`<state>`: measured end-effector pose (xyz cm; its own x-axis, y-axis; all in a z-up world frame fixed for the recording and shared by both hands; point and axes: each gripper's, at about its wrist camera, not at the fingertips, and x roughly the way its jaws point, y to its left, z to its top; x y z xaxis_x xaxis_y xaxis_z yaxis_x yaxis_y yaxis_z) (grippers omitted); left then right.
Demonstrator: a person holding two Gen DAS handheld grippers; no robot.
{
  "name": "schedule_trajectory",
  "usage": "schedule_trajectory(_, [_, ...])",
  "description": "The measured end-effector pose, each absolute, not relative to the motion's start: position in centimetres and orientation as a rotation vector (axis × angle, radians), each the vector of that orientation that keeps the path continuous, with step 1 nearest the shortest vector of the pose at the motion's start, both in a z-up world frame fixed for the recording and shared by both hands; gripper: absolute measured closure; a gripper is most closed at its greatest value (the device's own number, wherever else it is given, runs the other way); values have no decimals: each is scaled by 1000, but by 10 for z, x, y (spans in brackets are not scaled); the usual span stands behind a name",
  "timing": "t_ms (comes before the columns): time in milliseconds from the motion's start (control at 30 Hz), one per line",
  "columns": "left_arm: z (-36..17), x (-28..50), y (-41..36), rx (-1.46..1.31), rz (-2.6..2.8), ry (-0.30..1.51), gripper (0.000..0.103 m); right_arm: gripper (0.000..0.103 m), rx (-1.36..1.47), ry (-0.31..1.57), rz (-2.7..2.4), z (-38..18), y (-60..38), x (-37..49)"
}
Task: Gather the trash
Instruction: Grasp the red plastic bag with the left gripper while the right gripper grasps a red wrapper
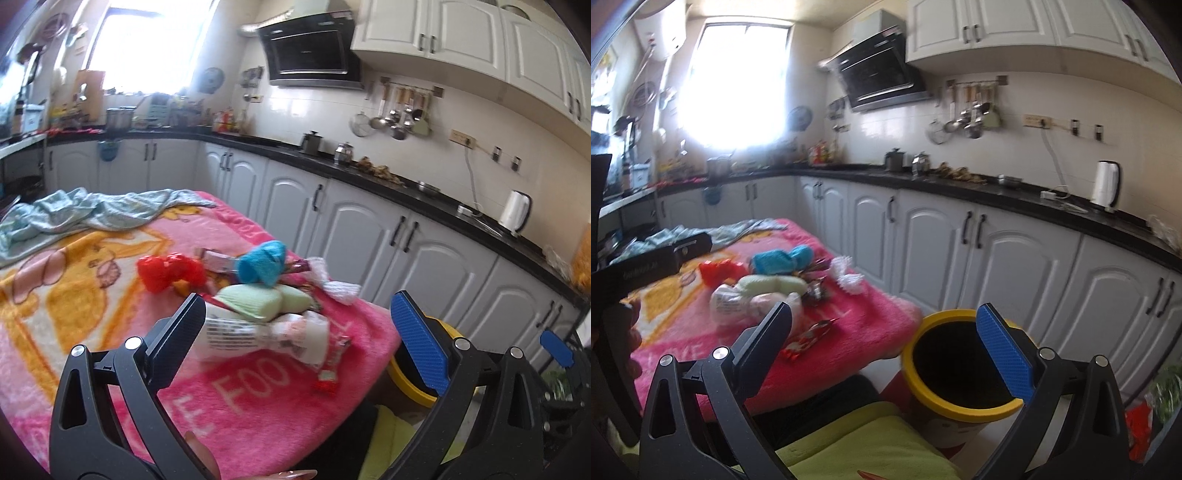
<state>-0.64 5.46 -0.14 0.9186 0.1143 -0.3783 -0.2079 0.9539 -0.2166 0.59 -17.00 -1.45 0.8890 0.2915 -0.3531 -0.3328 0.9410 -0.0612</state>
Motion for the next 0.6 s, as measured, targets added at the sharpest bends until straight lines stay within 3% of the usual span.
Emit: schedule_trajectory(600, [-1,-7,146,-388,333,359,11,6,-140,414,461,-9,-119,55])
